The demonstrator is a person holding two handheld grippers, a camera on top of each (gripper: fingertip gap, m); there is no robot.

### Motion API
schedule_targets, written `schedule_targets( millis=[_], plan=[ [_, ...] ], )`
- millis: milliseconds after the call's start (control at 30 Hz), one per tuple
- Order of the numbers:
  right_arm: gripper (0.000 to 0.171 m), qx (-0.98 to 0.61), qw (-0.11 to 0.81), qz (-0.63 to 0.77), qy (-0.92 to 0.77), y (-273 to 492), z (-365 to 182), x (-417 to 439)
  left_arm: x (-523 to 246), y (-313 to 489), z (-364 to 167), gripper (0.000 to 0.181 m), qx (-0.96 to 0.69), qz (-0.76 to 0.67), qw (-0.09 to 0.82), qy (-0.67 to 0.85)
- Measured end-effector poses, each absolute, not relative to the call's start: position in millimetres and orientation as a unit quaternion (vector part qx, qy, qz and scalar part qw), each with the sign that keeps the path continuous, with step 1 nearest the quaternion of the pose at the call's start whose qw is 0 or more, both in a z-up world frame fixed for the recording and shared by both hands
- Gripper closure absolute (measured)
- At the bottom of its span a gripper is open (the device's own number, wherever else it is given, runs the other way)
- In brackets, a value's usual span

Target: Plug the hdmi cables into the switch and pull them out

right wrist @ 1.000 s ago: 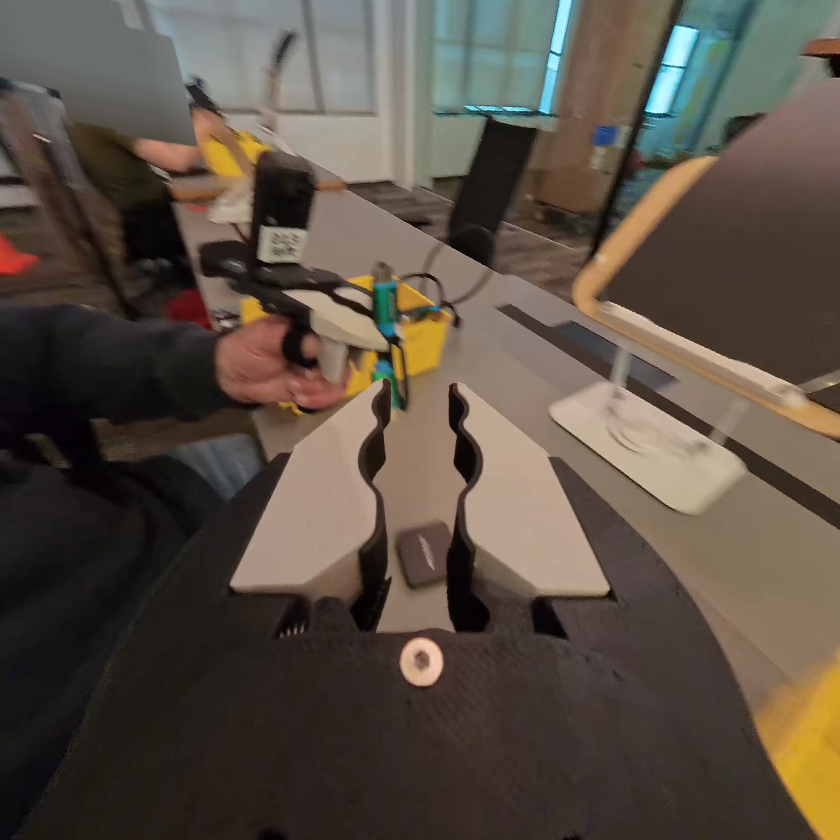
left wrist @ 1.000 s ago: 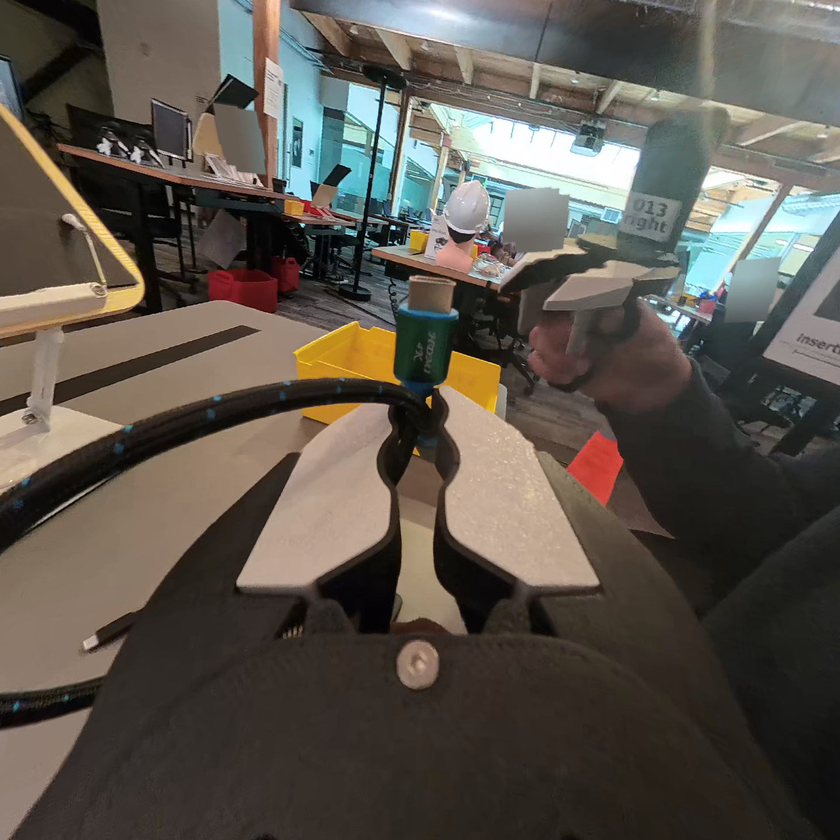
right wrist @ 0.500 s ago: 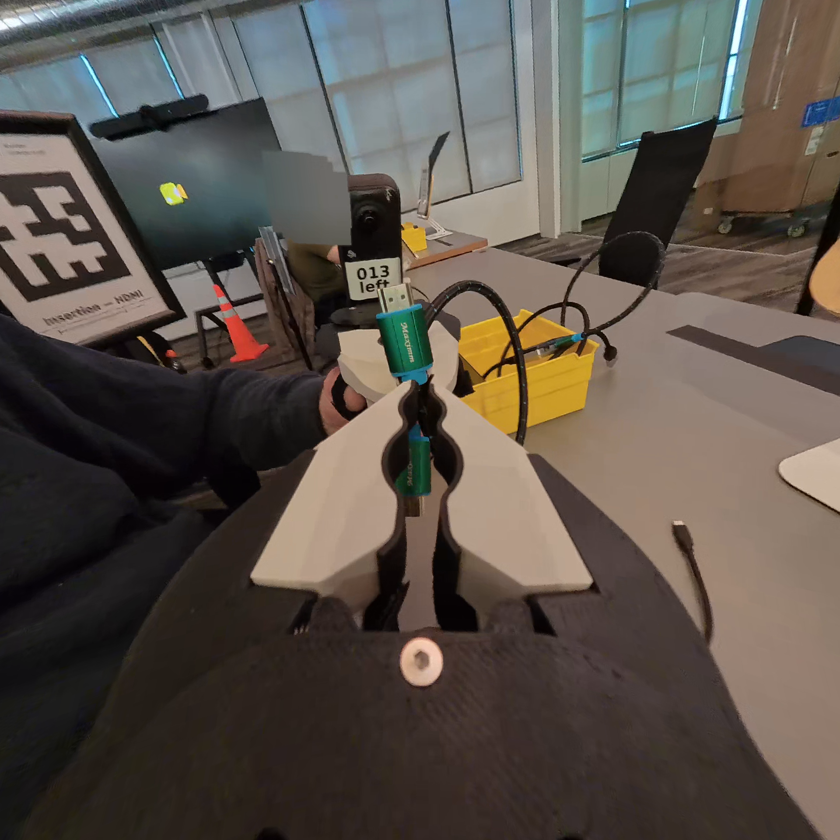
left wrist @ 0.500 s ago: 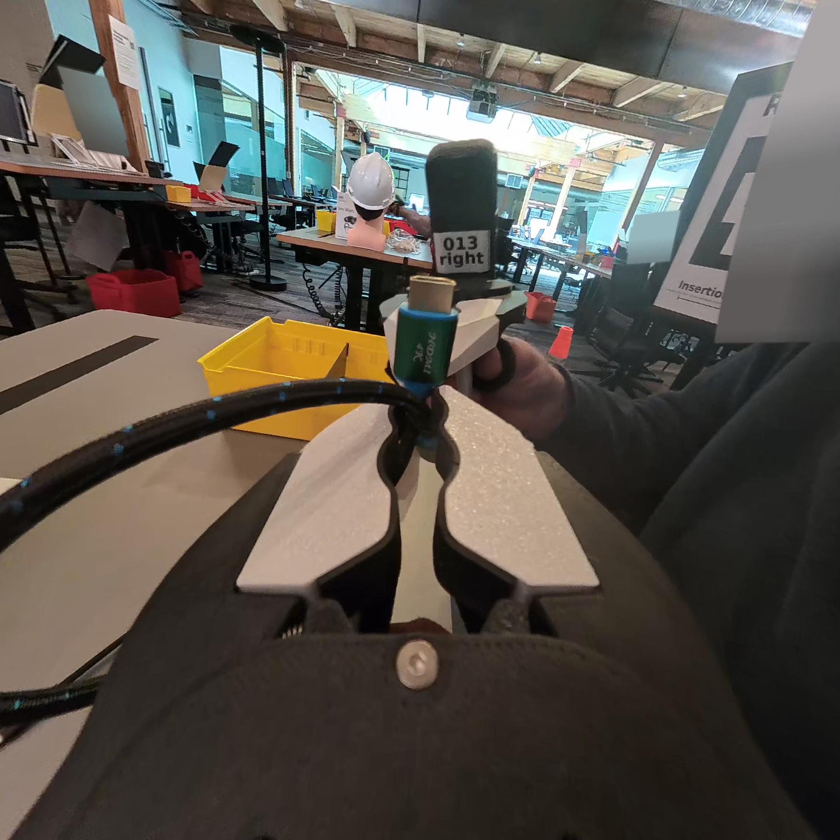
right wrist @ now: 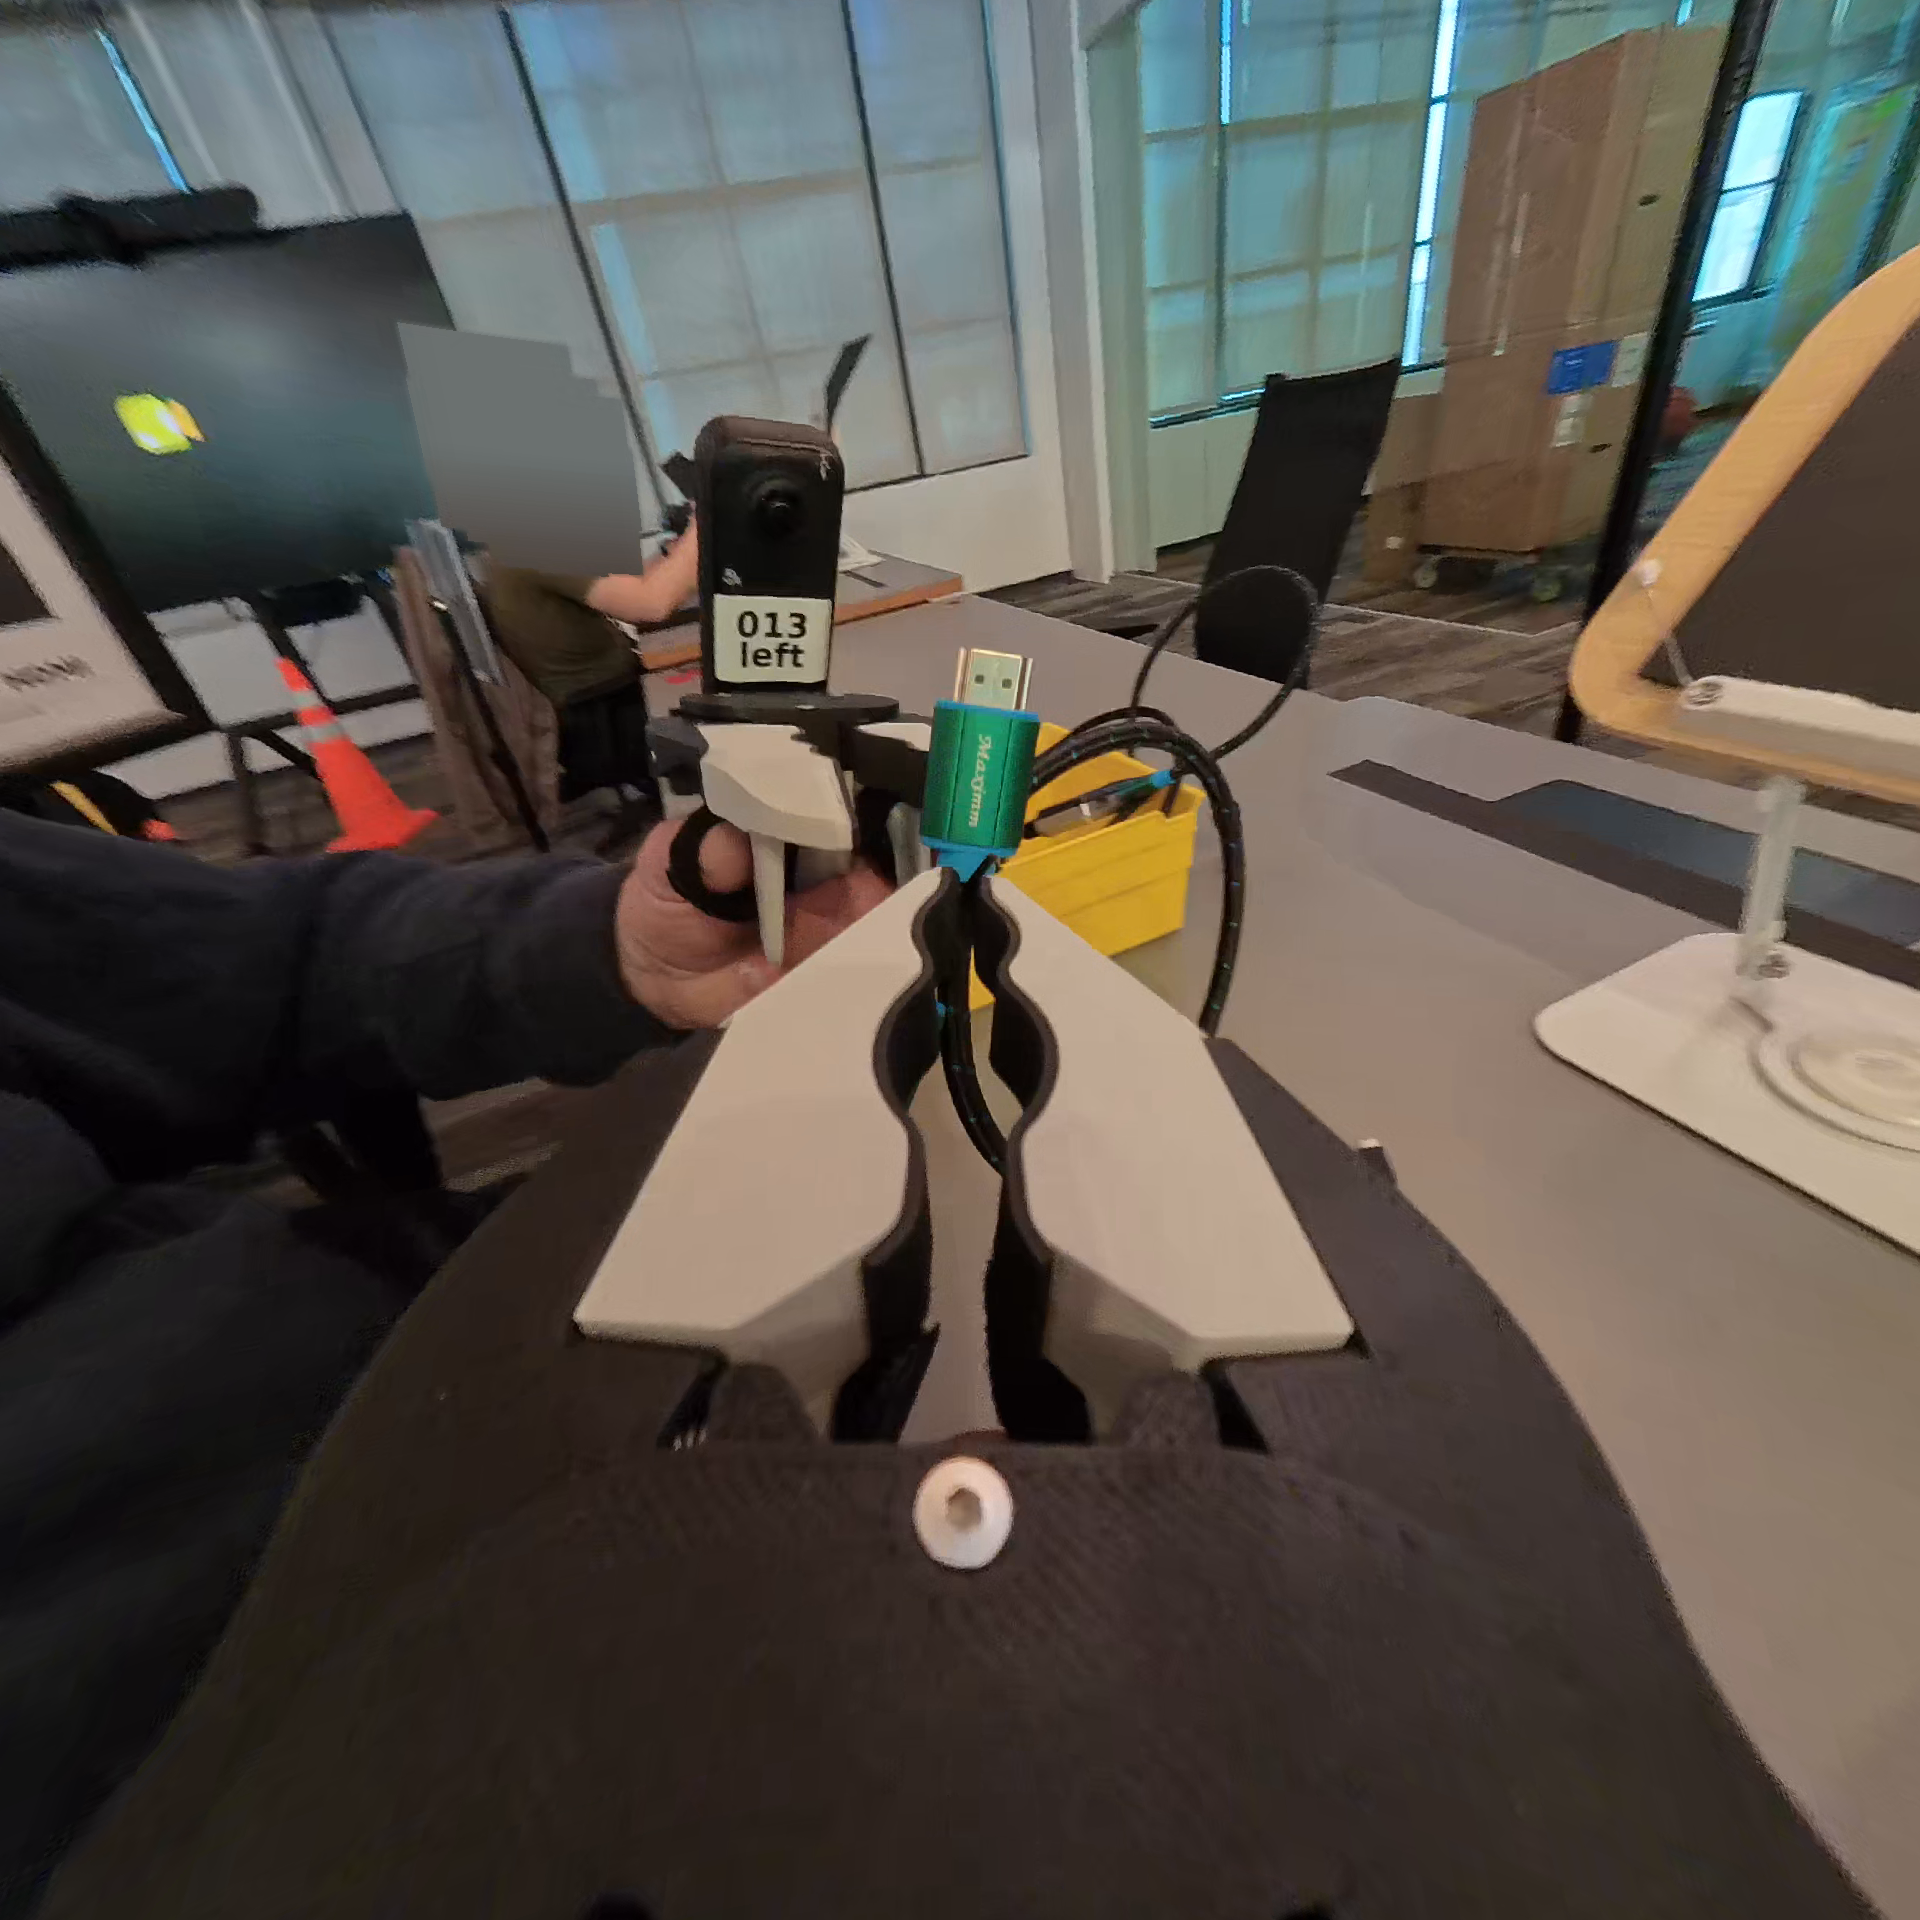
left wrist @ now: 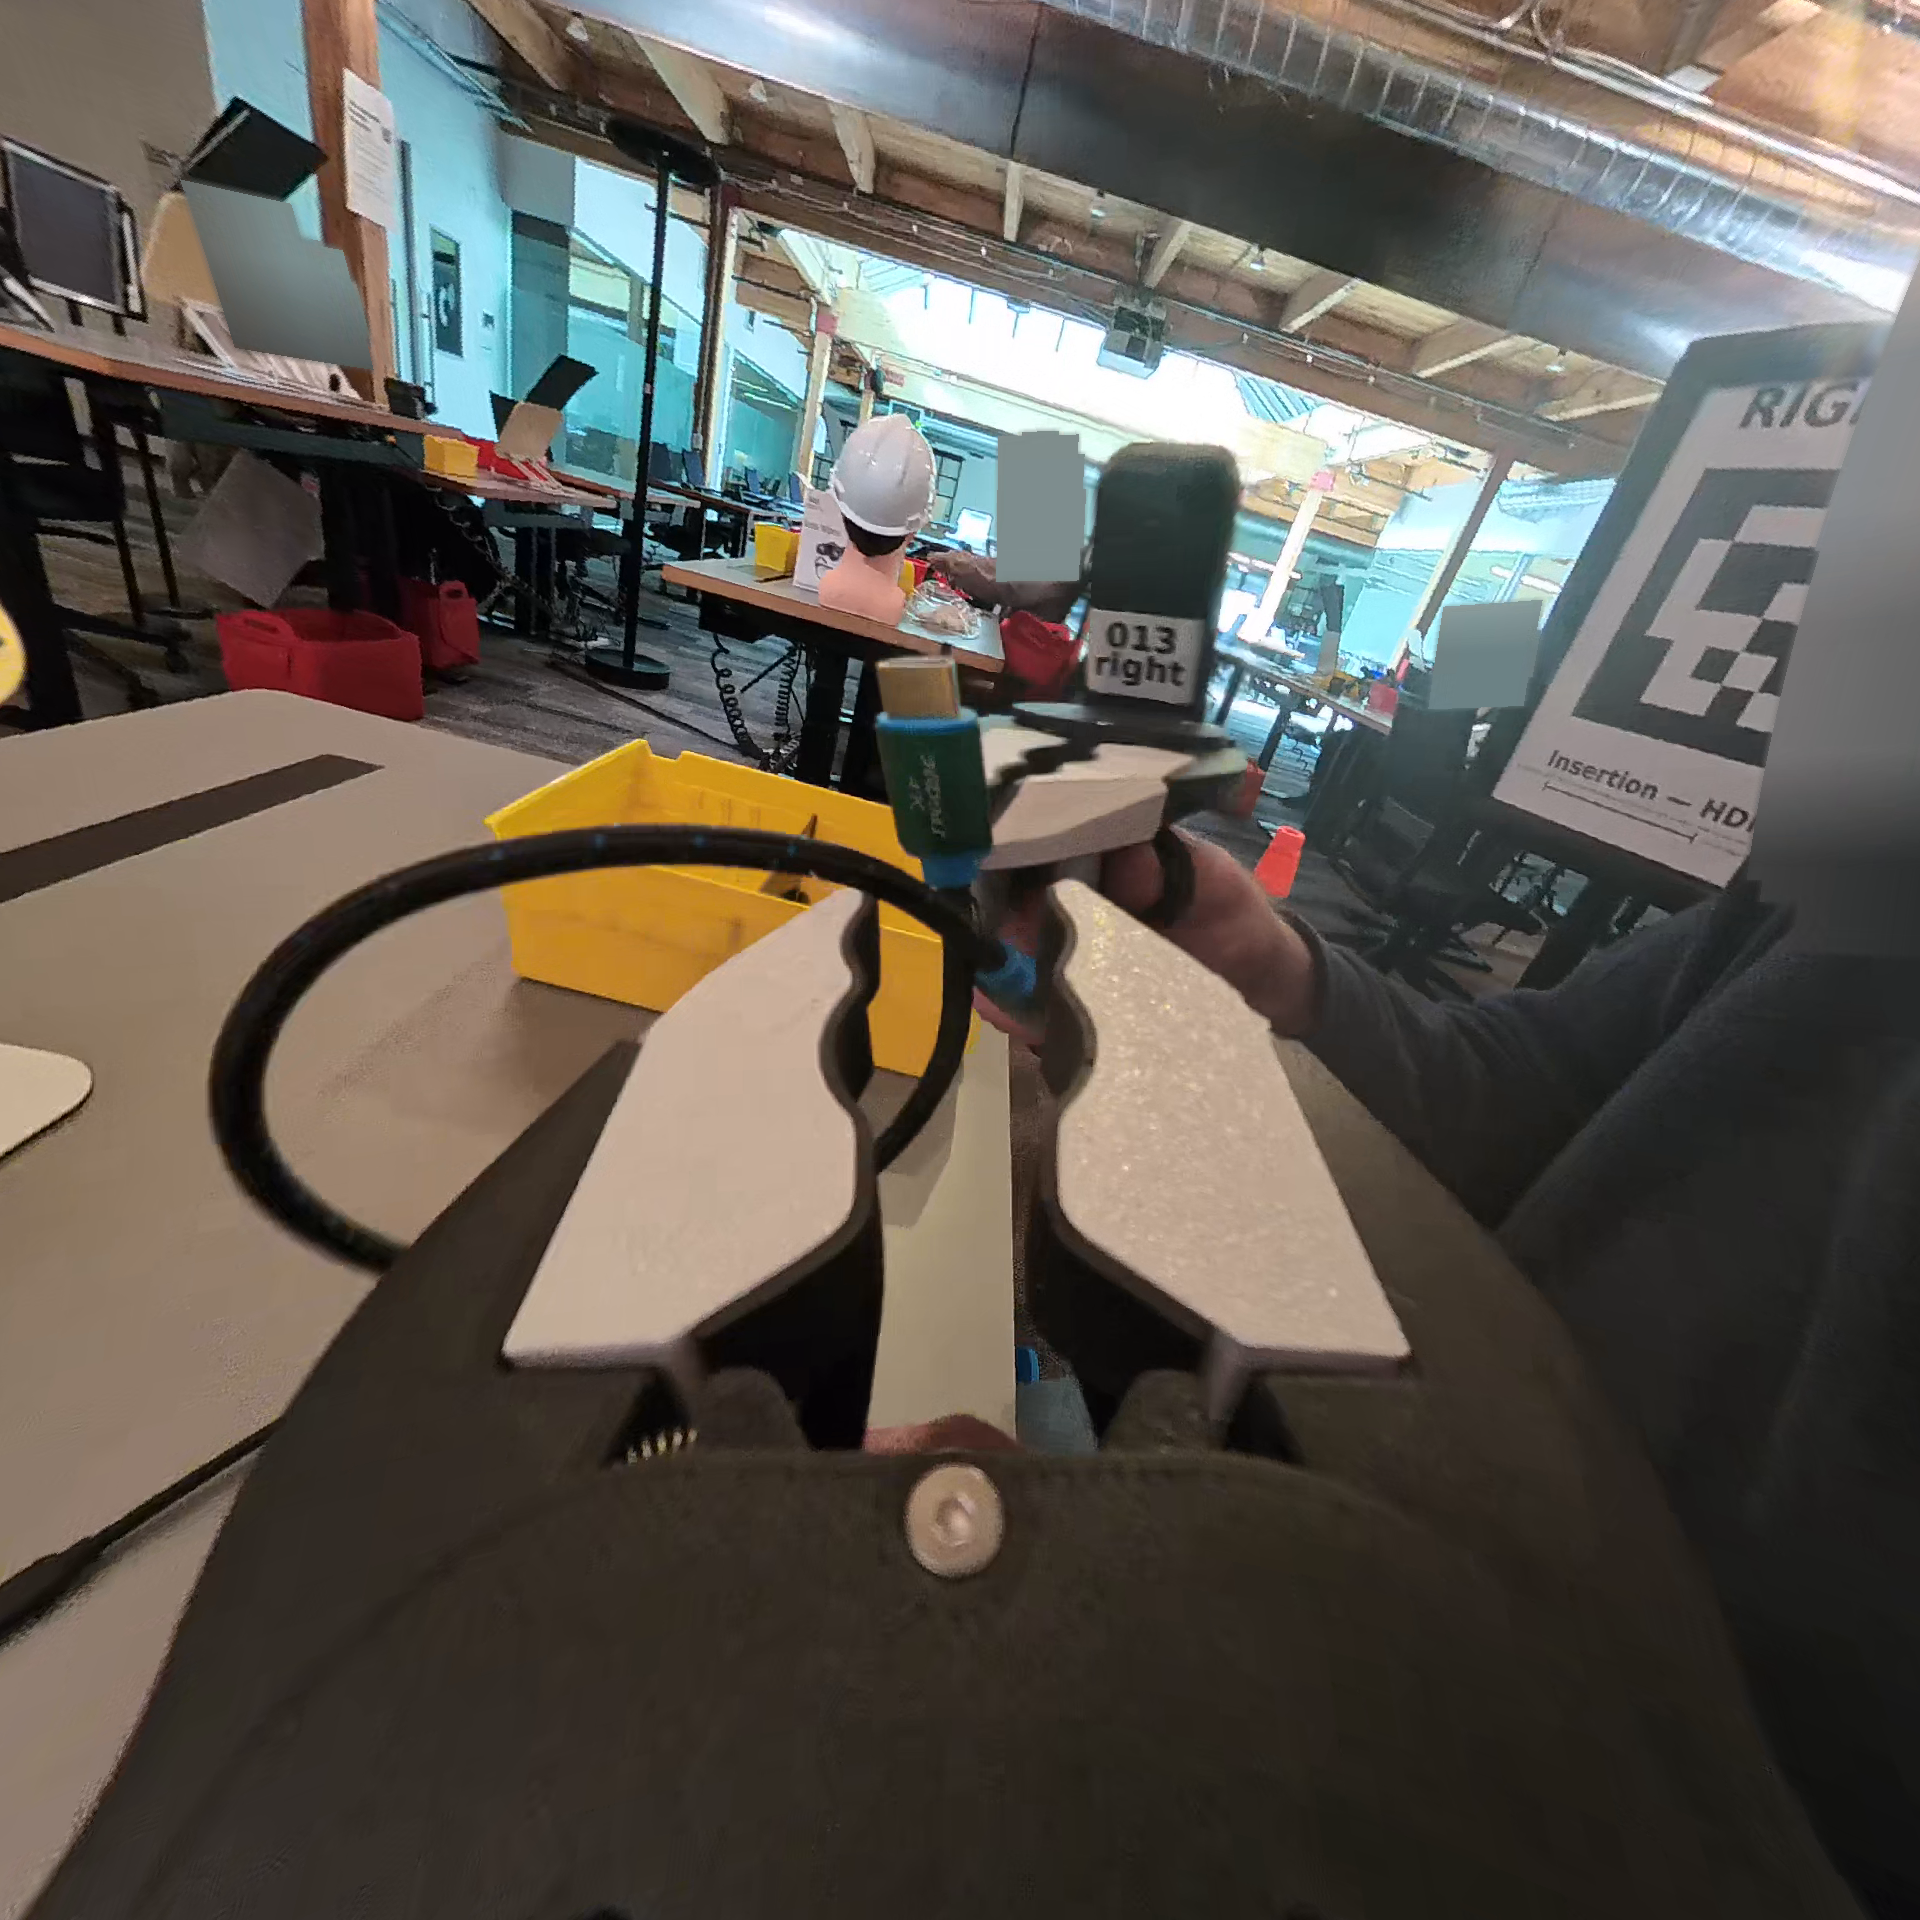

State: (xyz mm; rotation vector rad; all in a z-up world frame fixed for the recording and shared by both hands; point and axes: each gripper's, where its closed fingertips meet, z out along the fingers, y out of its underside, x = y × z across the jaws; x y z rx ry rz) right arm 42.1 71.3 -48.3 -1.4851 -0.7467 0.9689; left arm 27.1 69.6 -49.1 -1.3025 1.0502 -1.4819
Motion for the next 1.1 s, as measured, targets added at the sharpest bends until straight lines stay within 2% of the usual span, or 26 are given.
schedule_targets(
  millis=[133, 267, 567, 700, 767, 1100],
  plan=[
    [0.171, -0.640, 0.599, 0.350, -0.331, 75, -50, 40, 30, 78, -57, 0.151, -0.552, -0.589, 0.430, 0.405],
    [0.171, -0.637, 0.616, 0.318, -0.337, 76, -50, 37, 37, 78, -72, 0.139, -0.580, -0.590, 0.393, 0.401],
    [0.171, -0.640, 0.623, 0.278, -0.354, 77, -57, 30, 46, 67, -76, 0.125, -0.581, -0.621, 0.348, 0.396],
    [0.171, -0.638, 0.621, 0.278, -0.360, 75, -59, 25, 47, 63, -80, 0.146, -0.576, -0.625, 0.341, 0.401],
    [0.171, -0.637, 0.620, 0.284, -0.359, 74, -59, 25, 47, 61, -82, 0.164, -0.575, -0.623, 0.337, 0.409],
    [0.171, -0.630, 0.587, 0.387, -0.329, 71, -57, 32, 41, 65, -76, 0.169, -0.573, -0.602, 0.359, 0.425]
  ],
)
